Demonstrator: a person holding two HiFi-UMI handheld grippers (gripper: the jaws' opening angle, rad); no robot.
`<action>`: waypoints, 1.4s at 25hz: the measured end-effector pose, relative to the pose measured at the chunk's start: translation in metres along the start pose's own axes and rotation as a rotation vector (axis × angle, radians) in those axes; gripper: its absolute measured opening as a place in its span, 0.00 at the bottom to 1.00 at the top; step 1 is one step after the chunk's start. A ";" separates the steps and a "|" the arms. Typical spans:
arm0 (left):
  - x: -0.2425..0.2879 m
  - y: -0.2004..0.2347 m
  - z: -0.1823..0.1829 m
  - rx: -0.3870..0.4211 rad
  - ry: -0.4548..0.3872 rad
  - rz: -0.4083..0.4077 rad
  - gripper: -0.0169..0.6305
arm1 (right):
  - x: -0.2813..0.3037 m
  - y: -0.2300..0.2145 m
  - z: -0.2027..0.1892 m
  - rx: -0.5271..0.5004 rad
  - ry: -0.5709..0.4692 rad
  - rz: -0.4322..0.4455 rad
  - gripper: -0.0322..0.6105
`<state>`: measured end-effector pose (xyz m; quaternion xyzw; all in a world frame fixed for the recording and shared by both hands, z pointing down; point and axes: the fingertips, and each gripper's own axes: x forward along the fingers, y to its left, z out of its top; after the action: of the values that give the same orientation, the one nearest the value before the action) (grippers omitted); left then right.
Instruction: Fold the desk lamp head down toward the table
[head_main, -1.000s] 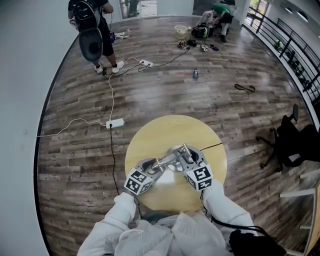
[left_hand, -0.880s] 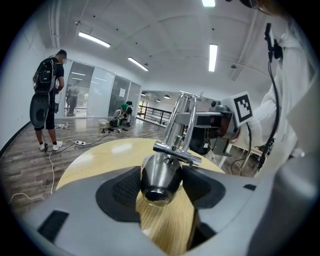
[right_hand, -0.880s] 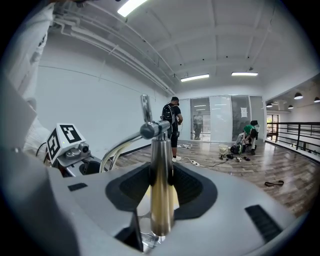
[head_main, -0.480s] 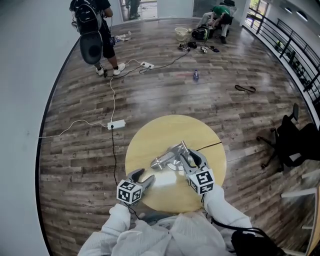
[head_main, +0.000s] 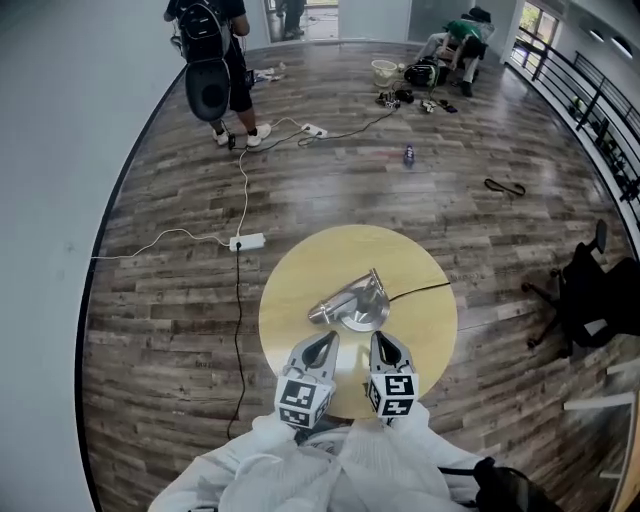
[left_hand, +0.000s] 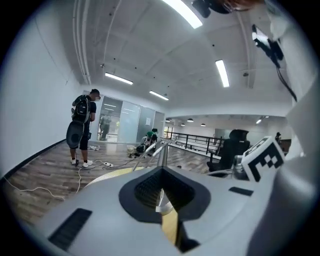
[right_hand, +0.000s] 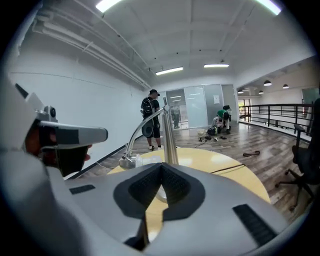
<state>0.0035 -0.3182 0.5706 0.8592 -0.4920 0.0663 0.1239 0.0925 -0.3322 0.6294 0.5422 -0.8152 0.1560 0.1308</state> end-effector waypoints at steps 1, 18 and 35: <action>0.003 -0.009 -0.003 0.015 0.019 0.011 0.03 | -0.002 0.005 -0.003 0.006 0.007 0.007 0.07; -0.056 -0.050 -0.007 -0.001 -0.001 0.017 0.03 | -0.074 0.019 0.002 0.016 -0.066 0.001 0.07; -0.162 -0.076 -0.017 0.001 -0.057 0.064 0.03 | -0.176 0.098 -0.006 0.021 -0.171 -0.049 0.07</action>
<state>-0.0128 -0.1417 0.5373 0.8444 -0.5228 0.0460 0.1073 0.0692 -0.1456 0.5569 0.5748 -0.8081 0.1145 0.0591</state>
